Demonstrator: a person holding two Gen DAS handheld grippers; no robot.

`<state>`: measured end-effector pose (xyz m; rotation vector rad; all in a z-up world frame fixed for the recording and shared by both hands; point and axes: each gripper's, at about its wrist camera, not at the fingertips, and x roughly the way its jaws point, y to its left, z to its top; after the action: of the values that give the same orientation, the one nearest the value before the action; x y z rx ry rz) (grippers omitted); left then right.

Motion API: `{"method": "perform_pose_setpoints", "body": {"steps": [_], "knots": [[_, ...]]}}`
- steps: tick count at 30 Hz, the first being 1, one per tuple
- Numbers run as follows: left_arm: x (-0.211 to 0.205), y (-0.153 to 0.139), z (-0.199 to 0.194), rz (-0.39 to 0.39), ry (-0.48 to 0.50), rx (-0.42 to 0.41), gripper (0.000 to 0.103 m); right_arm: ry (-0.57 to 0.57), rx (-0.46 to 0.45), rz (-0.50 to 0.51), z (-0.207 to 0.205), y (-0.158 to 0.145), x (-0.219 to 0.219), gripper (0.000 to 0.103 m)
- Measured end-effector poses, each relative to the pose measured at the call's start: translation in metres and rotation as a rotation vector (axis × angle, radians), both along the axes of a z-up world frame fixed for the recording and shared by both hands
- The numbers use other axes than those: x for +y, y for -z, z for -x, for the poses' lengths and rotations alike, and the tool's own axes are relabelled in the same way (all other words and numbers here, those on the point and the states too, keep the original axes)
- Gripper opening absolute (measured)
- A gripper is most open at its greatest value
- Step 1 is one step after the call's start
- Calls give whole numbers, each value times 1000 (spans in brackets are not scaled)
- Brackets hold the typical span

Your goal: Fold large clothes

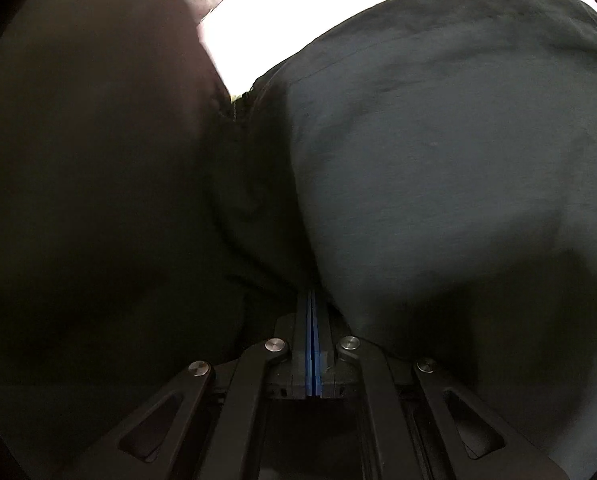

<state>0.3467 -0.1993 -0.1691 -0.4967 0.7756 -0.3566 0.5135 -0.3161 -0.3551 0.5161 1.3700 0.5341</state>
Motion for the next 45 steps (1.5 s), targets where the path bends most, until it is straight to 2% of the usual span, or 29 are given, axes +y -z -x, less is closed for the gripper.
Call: {"method": "perform_pose_setpoints", "body": {"steps": [3, 6, 8, 12, 14, 17, 19, 23, 24, 27, 30, 33, 34, 37, 38, 39, 40, 41, 42, 45], "knots": [[-29, 12, 4, 0, 39, 33, 3, -11, 30, -61, 2, 8, -19, 0], [-47, 17, 1, -85, 70, 31, 3, -2, 65, -150, 4, 14, -38, 0], [-57, 16, 4, -134, 86, 22, 3, 16, 70, -159, 6, 11, -51, 0], [-54, 15, 6, -129, 78, 57, 3, 75, 77, -186, 7, -4, -93, 0], [-57, 14, 5, -144, 90, 74, 3, 110, 55, -160, -2, -14, -121, 0], [-61, 24, 6, -103, 101, 108, 3, 133, 33, -45, -22, -26, -162, 0], [-69, 34, 8, -111, 115, 133, 3, 186, 28, -6, -34, -36, -198, 0], [-100, 53, 11, -211, 153, 179, 4, 226, 40, 37, -41, -56, -250, 0], [-109, 58, 10, -253, 162, 197, 5, 226, 40, 53, -42, -61, -258, 0], [-145, 66, 10, -442, 188, 217, 6, 243, 32, 104, -32, -80, -278, 0], [-159, 68, 14, -537, 215, 224, 11, 247, 36, 81, -19, -95, -274, 0], [-155, 63, 16, -515, 271, 273, 12, 242, 80, 41, -11, -104, -267, 2], [-153, 60, 19, -508, 293, 282, 12, 235, 90, 36, 7, -113, -258, 2], [-143, 38, 26, -449, 347, 297, 14, 211, 127, 56, 24, -139, -238, 6], [-135, 31, 27, -426, 356, 305, 22, 203, 135, 52, 34, -147, -231, 8], [-127, 26, 28, -410, 359, 316, 35, 194, 145, 39, 39, -151, -223, 19], [-116, 21, 27, -402, 352, 329, 42, 185, 155, 29, 42, -155, -208, 36], [-109, 19, 26, -401, 341, 334, 50, 175, 158, 26, 49, -156, -198, 43], [-97, 19, 25, -400, 314, 342, 50, 163, 157, 22, 57, -161, -190, 46], [-64, 28, 10, -415, 235, 406, 50, 129, 182, 46, 65, -157, -175, 46]]}}
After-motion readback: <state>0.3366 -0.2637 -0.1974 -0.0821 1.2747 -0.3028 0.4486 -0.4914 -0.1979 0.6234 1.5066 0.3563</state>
